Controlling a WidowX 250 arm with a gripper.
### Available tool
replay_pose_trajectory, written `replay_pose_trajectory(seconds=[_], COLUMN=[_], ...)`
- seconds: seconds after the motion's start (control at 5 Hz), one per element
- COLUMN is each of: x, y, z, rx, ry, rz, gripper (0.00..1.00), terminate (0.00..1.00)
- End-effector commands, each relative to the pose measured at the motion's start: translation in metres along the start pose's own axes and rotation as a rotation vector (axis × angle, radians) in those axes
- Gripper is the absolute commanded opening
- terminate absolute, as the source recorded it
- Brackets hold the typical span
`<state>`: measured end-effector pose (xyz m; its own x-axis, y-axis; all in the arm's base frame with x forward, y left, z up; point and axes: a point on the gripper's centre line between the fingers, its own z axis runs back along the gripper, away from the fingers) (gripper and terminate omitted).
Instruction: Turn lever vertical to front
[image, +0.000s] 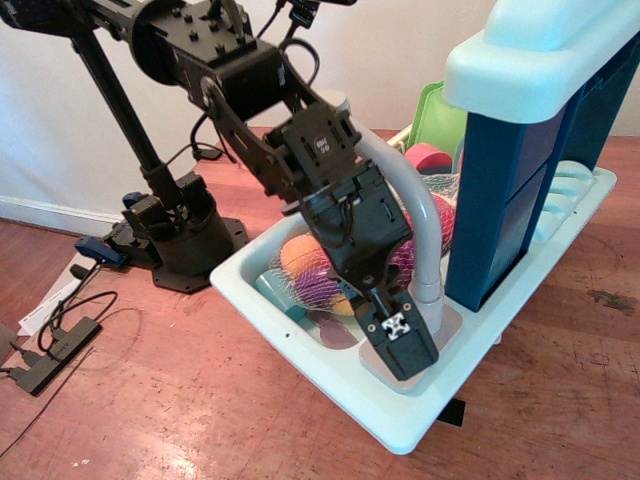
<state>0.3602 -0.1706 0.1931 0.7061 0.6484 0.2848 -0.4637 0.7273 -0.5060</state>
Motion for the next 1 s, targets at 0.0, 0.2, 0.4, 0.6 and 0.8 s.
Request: replay_pose_trajectory(seconds=[0.0, 0.2, 0.4, 0.6, 0.8], x=[0.01, 0.007, 0.01, 0.017, 0.018], y=[-0.001, 0.005, 0.009, 0.005, 0.005], z=[0.031, 0.036, 0.028, 0.02, 0.019], rx=[-0.034, -0.003, 0.012, 0.019, 0.036], ry=[-0.067, -0.09, -0.115, -0.107, -0.098], rz=[0.021, 0.031, 0.052, 0.045, 0.043], gripper=[1.0, 1.0, 1.0, 1.0, 1.0], terminate=[0.0, 0.0, 0.0, 0.0, 0.0])
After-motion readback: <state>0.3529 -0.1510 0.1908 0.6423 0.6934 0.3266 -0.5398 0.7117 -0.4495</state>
